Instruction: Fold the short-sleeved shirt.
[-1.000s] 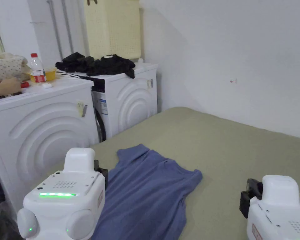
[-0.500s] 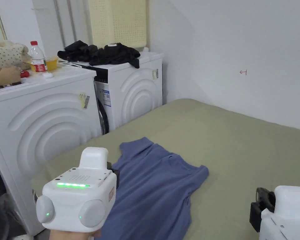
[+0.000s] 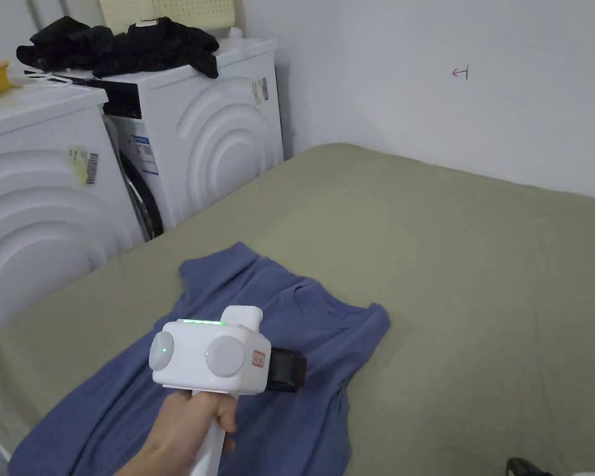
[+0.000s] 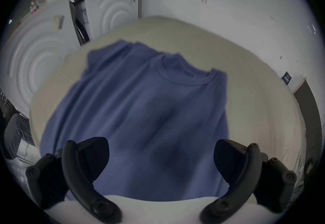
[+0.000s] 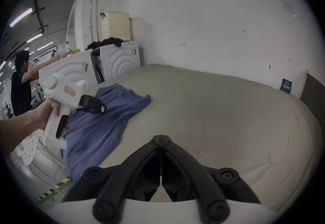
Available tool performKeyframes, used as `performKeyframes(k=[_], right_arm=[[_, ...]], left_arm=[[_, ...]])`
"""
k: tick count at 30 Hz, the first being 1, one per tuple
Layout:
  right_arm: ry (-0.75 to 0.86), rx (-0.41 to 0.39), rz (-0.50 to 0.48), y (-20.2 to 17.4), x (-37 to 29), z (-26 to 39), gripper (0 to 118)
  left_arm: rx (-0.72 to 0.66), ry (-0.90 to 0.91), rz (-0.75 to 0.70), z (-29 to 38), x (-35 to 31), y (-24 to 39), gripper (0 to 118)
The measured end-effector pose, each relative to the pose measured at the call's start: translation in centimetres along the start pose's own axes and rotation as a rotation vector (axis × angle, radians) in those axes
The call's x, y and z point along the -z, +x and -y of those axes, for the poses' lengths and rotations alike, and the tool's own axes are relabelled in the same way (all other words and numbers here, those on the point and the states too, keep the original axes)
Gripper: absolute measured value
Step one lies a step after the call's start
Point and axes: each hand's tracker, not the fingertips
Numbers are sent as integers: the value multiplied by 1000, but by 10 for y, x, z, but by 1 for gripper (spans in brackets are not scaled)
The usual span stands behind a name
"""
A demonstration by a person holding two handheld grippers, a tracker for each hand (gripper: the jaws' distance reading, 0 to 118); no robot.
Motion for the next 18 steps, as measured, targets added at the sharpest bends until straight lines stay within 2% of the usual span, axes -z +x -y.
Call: performKeyframes(k=[3, 5, 7, 9, 10, 11, 12, 13, 14, 15, 18], right_arm=[[-40, -8, 22, 6, 15, 13, 3], [-68, 4, 20, 11, 20, 20, 3], [-88, 19, 29, 16, 22, 27, 3], [-99, 28, 32, 19, 20, 29, 3], [-99, 30, 31, 21, 16, 30, 3], [-98, 31, 35, 22, 13, 30, 3], [-99, 31, 47, 24, 9, 29, 3], [-94, 39, 52, 27, 4, 28, 3], [-89, 51, 60, 29, -2, 27, 3], [-84, 67, 67, 33, -10, 26, 3], [-69, 78, 105, 44, -41, 27, 3]], left_arm=[[9, 10, -39, -4, 24, 11, 118], [6, -35, -25, -9, 47, 11, 118], [32, -86, -81, -5, 66, 15, 118], [40, -55, -75, 2, 62, 18, 115], [31, -48, -78, 2, 55, 19, 108], [32, -48, -73, 1, 50, 21, 83], [22, -53, -37, 2, 42, 25, 56], [30, -40, -28, 3, 30, 26, 13], [36, -33, -32, 3, 21, 29, 4], [84, -23, -83, 4, 15, 32, 4], [79, -38, -40, 6, -1, 30, 4]])
